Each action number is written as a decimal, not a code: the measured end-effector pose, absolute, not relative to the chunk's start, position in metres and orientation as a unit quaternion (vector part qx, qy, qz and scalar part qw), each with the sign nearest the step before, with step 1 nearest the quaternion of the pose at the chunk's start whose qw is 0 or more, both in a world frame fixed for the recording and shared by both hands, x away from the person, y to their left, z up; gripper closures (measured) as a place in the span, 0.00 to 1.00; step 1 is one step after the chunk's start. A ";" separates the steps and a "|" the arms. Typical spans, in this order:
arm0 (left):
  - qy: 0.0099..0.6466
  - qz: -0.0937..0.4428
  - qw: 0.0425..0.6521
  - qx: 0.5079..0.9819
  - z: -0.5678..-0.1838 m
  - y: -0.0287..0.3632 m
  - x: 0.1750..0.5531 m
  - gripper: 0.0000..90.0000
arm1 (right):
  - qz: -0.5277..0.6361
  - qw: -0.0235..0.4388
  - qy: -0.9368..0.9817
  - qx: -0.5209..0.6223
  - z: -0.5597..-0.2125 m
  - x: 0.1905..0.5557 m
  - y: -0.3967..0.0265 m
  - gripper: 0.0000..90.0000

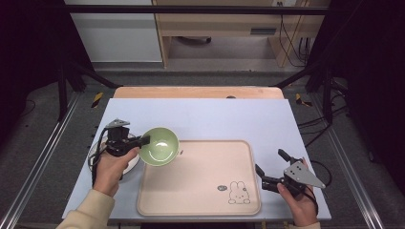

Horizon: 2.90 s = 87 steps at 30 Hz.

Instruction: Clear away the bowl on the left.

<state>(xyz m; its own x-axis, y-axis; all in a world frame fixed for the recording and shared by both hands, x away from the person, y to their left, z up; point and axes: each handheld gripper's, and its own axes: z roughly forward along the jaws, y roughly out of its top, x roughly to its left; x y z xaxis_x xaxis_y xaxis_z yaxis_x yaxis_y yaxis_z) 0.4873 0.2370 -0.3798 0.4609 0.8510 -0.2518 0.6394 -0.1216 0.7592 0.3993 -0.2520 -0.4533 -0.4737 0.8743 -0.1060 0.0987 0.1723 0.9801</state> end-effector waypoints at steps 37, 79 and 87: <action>0.473 0.094 0.419 0.770 -0.402 0.193 0.480 0.91 | 0.532 0.364 0.674 0.361 -0.453 0.399 -0.253 0.07; 0.460 0.058 0.401 0.790 -0.435 0.165 0.470 0.91 | 0.532 0.364 0.673 0.363 -0.453 0.399 -0.253 0.07; 0.460 0.058 0.400 0.791 -0.437 0.165 0.470 0.91 | 0.531 0.364 0.674 0.362 -0.453 0.399 -0.253 0.06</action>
